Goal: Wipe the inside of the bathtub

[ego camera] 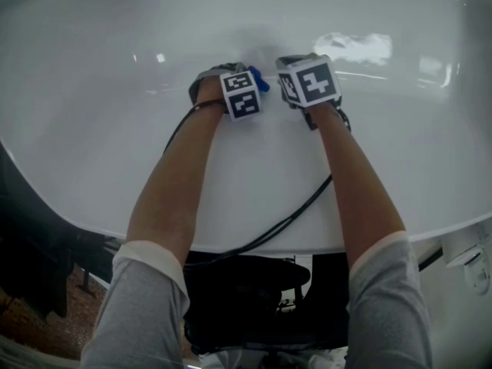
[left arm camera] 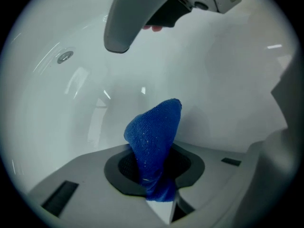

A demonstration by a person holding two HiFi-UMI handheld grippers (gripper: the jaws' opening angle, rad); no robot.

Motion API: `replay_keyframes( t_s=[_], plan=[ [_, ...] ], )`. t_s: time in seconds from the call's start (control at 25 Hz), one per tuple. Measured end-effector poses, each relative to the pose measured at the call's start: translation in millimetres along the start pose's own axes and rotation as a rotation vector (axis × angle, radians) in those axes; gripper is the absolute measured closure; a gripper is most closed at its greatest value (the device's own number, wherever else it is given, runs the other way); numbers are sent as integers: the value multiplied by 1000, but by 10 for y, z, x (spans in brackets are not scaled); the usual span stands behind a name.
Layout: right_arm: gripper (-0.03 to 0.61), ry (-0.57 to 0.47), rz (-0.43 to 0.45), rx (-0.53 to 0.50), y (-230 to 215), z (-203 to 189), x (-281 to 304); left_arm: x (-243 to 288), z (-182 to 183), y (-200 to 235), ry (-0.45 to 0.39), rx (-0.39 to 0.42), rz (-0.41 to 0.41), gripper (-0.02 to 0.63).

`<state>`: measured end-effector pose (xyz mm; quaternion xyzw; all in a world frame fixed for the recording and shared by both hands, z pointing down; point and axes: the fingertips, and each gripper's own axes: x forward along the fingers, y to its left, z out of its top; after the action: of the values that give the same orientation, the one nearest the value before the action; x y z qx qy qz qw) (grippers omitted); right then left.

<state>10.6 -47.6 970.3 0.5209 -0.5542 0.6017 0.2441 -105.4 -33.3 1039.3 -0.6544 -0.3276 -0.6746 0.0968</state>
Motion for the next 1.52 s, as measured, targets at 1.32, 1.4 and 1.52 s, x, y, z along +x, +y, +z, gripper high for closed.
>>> replay_keyframes(
  t_s=[1.32, 1.4, 1.52],
  plan=[
    [569, -1, -9, 13, -180, -33, 7, 48, -427, 266, 106, -109, -35, 522],
    [569, 0, -13, 9, -218, -30, 16, 78, -297, 253, 85, -116, -37, 523],
    [569, -1, -20, 28, -313, -52, 11, 118, -46, 227, 49, -123, -43, 523]
  ],
)
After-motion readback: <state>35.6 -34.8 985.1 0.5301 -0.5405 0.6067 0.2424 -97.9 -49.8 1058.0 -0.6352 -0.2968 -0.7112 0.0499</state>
